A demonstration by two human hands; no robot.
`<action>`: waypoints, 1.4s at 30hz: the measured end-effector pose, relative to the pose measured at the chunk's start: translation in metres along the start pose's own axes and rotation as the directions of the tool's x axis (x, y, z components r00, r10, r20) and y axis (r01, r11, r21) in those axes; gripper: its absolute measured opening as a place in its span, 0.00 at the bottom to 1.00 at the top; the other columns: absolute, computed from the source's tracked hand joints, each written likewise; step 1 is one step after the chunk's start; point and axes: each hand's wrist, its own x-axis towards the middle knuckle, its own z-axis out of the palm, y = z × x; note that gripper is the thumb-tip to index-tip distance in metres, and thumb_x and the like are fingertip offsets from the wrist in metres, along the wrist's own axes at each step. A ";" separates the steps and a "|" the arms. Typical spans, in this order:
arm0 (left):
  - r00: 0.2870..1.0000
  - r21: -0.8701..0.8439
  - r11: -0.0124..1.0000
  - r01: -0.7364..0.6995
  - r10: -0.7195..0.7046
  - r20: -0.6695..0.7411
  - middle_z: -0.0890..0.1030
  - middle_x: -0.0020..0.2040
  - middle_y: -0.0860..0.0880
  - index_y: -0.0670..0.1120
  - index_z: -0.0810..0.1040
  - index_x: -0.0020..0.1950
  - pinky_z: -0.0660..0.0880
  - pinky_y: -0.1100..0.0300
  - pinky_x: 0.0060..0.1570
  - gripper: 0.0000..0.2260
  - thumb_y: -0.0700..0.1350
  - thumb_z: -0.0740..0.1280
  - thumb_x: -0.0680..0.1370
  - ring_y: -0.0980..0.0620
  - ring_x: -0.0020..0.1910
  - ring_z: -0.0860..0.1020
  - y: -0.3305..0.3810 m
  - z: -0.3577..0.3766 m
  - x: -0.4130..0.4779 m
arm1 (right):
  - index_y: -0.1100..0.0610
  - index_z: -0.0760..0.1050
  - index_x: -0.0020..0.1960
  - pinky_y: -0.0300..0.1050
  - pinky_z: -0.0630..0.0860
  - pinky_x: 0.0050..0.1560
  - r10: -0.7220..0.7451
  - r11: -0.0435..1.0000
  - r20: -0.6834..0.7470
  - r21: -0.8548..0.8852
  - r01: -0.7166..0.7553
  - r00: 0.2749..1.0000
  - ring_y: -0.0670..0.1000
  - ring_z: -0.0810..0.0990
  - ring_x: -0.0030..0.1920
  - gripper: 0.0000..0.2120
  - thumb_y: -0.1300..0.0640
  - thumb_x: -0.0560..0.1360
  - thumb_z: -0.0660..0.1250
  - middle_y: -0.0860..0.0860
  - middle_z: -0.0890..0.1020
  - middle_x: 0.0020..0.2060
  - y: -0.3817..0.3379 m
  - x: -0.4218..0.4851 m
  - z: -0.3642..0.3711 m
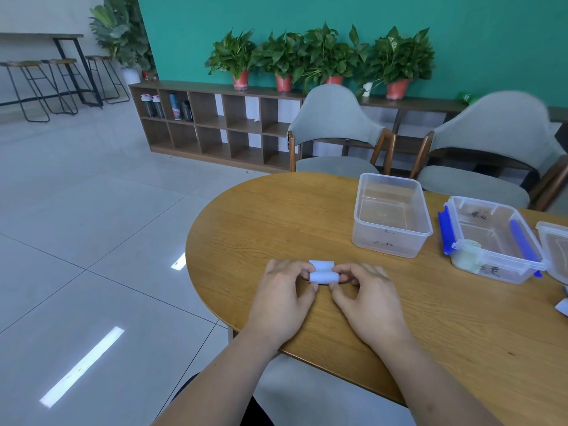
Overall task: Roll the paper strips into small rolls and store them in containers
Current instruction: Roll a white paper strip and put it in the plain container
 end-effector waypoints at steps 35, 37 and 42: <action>0.994 -0.066 0.997 -0.043 0.049 0.096 0.80 0.56 0.64 0.61 0.74 0.70 0.74 0.61 0.57 0.19 0.48 0.70 0.81 0.59 0.56 0.76 0.012 -0.009 -0.005 | 0.38 0.74 0.59 0.51 0.81 0.47 -0.054 0.993 0.029 0.111 0.050 0.998 0.40 0.82 0.48 0.14 0.50 0.77 0.74 0.38 0.83 0.47 -0.016 -0.006 -0.013; 0.993 -0.061 0.996 -0.060 0.065 0.096 0.80 0.56 0.63 0.61 0.75 0.69 0.75 0.60 0.57 0.18 0.46 0.69 0.81 0.60 0.56 0.76 0.013 -0.009 -0.006 | 0.39 0.74 0.56 0.50 0.81 0.45 -0.056 0.995 0.020 0.085 0.055 0.998 0.39 0.83 0.47 0.13 0.49 0.76 0.74 0.37 0.83 0.45 -0.016 -0.007 -0.012; 0.990 0.010 0.994 -0.113 0.111 0.090 0.79 0.58 0.62 0.61 0.75 0.68 0.76 0.56 0.56 0.18 0.45 0.69 0.81 0.59 0.57 0.74 0.013 -0.006 -0.008 | 0.43 0.76 0.50 0.50 0.80 0.39 -0.064 0.998 -0.049 0.000 0.064 0.997 0.42 0.81 0.45 0.09 0.47 0.73 0.75 0.36 0.82 0.42 -0.020 -0.009 -0.011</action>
